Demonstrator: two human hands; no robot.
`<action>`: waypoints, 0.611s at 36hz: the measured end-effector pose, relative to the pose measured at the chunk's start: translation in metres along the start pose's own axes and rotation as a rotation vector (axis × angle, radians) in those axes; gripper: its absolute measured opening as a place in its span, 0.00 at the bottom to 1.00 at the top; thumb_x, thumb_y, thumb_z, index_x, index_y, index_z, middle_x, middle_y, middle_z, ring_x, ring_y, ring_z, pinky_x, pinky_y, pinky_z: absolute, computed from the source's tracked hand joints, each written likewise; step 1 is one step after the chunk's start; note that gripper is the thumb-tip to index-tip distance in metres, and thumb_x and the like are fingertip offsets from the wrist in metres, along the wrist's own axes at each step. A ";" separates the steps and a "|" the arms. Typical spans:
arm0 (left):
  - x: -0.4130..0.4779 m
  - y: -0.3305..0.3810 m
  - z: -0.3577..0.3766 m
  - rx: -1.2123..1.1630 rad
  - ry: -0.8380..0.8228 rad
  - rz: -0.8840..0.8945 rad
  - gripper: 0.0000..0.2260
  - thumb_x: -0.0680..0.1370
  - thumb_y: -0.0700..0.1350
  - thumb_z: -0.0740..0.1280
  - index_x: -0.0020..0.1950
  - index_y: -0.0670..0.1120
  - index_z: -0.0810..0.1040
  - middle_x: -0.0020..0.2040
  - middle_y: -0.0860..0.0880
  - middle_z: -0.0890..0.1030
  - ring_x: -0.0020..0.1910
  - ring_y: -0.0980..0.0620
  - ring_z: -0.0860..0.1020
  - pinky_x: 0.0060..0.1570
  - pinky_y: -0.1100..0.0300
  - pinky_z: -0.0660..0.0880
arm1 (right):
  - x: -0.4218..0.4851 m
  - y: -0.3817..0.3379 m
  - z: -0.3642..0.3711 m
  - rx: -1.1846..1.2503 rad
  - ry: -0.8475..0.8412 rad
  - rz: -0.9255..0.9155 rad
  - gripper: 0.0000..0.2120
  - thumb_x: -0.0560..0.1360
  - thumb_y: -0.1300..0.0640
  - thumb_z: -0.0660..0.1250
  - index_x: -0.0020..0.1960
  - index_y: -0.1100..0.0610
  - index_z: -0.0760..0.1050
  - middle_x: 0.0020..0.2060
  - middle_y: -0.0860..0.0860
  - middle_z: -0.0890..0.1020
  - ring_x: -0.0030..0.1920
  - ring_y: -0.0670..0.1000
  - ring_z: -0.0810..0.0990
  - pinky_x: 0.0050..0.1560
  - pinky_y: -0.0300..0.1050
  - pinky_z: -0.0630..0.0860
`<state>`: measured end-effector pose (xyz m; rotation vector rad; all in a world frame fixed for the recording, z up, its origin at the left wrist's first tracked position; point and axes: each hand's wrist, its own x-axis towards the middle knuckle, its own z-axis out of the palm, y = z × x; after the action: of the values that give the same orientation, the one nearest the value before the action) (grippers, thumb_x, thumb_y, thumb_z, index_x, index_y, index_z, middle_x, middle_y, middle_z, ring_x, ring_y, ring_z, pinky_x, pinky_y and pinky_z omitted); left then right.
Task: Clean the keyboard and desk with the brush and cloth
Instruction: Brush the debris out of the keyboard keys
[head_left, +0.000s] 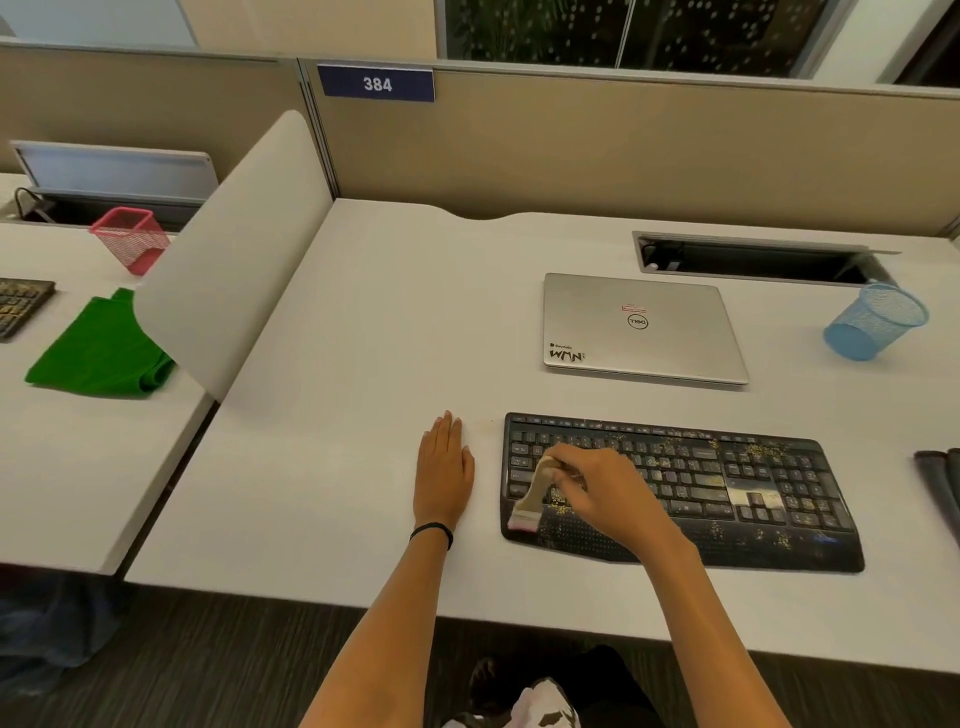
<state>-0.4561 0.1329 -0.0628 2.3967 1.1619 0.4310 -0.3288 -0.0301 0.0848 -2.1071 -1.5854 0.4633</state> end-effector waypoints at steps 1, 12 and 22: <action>0.000 0.000 0.000 0.002 -0.002 -0.001 0.21 0.82 0.43 0.54 0.75 0.41 0.59 0.76 0.45 0.58 0.76 0.50 0.54 0.73 0.61 0.43 | -0.001 -0.001 0.000 0.011 0.013 -0.005 0.08 0.77 0.57 0.62 0.55 0.54 0.76 0.38 0.42 0.80 0.28 0.37 0.70 0.31 0.31 0.67; 0.001 0.000 0.000 0.000 -0.001 -0.007 0.21 0.82 0.43 0.54 0.75 0.42 0.59 0.76 0.45 0.58 0.76 0.50 0.54 0.72 0.62 0.42 | -0.003 -0.002 -0.005 -0.013 0.027 -0.018 0.07 0.77 0.58 0.62 0.54 0.53 0.76 0.40 0.44 0.82 0.28 0.43 0.73 0.33 0.41 0.74; 0.001 0.001 -0.001 0.005 0.006 0.004 0.21 0.82 0.42 0.54 0.75 0.41 0.60 0.76 0.45 0.59 0.76 0.50 0.55 0.73 0.60 0.44 | -0.007 0.004 -0.006 0.097 -0.011 0.015 0.08 0.77 0.59 0.64 0.55 0.54 0.78 0.42 0.44 0.82 0.35 0.40 0.77 0.39 0.32 0.75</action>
<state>-0.4556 0.1330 -0.0610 2.4043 1.1623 0.4380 -0.3243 -0.0391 0.0876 -2.0489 -1.5222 0.5464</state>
